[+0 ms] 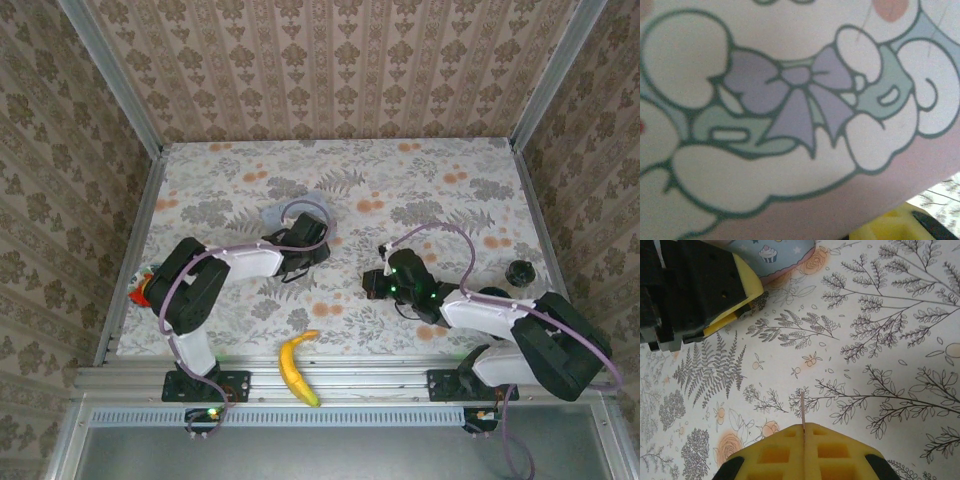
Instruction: Unlock the padlock with the key
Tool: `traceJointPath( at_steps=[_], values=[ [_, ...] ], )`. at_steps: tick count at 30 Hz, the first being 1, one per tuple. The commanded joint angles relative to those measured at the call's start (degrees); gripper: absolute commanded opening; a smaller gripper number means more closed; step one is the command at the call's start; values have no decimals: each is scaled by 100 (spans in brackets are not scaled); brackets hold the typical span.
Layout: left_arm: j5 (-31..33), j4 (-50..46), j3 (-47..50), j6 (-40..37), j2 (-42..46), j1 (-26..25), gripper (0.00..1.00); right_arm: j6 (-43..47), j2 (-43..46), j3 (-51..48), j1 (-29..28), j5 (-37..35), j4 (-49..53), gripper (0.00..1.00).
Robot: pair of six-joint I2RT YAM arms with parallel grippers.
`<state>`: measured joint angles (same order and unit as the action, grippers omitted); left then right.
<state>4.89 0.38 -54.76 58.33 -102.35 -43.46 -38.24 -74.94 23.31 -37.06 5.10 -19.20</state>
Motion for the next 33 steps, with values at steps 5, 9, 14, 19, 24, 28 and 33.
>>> traceJointPath(
  at_steps=[5,9,14,19,24,28,33],
  values=[
    [-819,825,189,1048,62,-57,6,-296,-561,-269,-190,-371,-1425,0],
    [-1028,1022,275,1239,30,-66,6,-334,-1006,-286,-371,-657,-2107,0],
    [-1168,1219,411,1492,24,-57,6,-272,-1449,-257,-535,-911,-2738,0],
    [-1371,1348,458,1701,-75,-48,6,-263,-1789,-248,-647,-1239,-3201,0],
    [-1529,1475,466,1830,-178,-48,6,-289,-2010,-250,-658,-1476,-3521,0],
    [-1594,1482,471,1850,-207,-44,6,-228,-2099,-87,-660,-1464,-3425,0],
    [-1657,1390,446,1817,-225,-39,7,-177,-2236,42,-646,-1426,-3520,0]
  ],
)
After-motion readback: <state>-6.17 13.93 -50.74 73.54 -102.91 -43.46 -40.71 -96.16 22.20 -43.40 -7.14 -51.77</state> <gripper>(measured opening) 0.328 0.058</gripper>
